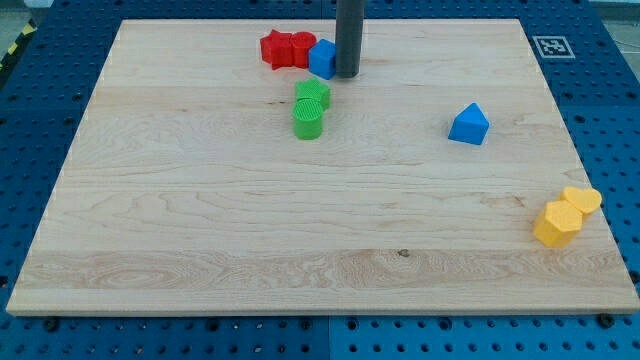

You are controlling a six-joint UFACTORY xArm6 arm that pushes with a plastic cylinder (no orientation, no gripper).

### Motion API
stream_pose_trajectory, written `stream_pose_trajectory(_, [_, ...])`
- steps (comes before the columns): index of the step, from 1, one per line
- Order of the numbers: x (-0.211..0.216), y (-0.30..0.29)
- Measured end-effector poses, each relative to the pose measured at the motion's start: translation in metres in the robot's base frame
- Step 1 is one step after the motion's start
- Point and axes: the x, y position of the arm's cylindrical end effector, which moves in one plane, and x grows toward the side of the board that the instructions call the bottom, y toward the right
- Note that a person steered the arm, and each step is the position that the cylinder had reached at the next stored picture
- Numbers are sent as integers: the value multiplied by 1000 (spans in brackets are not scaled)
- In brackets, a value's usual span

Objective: Move the triangle diagonally to the top right of green star

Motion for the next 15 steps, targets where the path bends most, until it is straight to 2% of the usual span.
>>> stream_pose_trajectory(2, [12,26])
stream_pose_trajectory(4, [31,104])
stream_pose_trajectory(6, [46,153])
stream_pose_trajectory(7, [47,158])
stream_pose_trajectory(9, [80,162])
stream_pose_trajectory(11, [96,196])
stream_pose_trajectory(12, [127,198])
stream_pose_trajectory(15, [122,173])
